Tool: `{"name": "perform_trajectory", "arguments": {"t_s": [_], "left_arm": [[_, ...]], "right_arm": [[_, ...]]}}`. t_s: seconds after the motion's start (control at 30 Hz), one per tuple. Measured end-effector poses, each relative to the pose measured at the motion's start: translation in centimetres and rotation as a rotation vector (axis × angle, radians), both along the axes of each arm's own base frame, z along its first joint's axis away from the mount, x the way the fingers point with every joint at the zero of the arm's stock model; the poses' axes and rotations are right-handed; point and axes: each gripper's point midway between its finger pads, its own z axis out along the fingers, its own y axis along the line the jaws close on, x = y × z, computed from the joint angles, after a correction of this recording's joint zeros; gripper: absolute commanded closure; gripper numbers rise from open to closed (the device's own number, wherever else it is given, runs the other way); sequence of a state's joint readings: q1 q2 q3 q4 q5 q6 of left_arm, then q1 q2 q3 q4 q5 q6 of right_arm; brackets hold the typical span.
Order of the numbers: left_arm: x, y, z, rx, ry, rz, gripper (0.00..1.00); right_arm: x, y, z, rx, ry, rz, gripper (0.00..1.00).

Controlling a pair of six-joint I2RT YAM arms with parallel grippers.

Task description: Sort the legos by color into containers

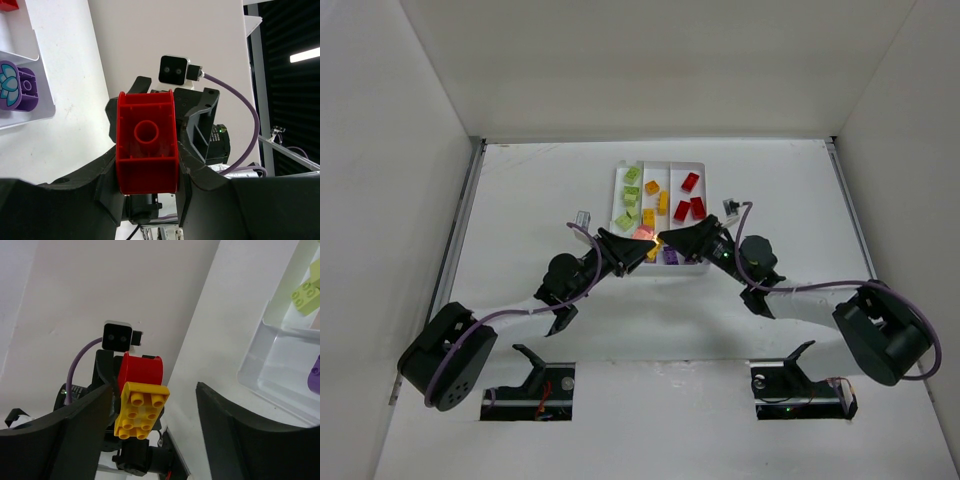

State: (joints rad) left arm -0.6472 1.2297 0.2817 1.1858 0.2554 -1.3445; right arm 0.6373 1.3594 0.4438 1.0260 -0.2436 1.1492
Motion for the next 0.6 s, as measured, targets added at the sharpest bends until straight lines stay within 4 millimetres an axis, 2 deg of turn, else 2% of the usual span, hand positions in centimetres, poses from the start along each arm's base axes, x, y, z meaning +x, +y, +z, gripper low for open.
{"name": "perform_trajectory", "arguments": {"t_s": [0.17, 0.3, 0.5, 0.6], "left_arm": [[-0.13, -0.16, 0.02, 0.000, 0.000, -0.003, 0.77], [-0.13, -0.16, 0.01, 0.001, 0.000, -0.003, 0.77], [0.08, -0.07, -0.43, 0.013, 0.012, 0.008, 0.77], [0.09, -0.07, -0.45, 0.014, 0.013, 0.009, 0.76]], "right_arm": [[-0.16, 0.22, 0.23, 0.015, -0.003, 0.010, 0.44], [-0.23, 0.32, 0.58, 0.029, -0.014, 0.016, 0.45], [-0.05, 0.76, -0.36, 0.028, 0.012, 0.032, 0.48], [-0.09, 0.89, -0.27, 0.037, 0.011, 0.040, 0.55]]}}
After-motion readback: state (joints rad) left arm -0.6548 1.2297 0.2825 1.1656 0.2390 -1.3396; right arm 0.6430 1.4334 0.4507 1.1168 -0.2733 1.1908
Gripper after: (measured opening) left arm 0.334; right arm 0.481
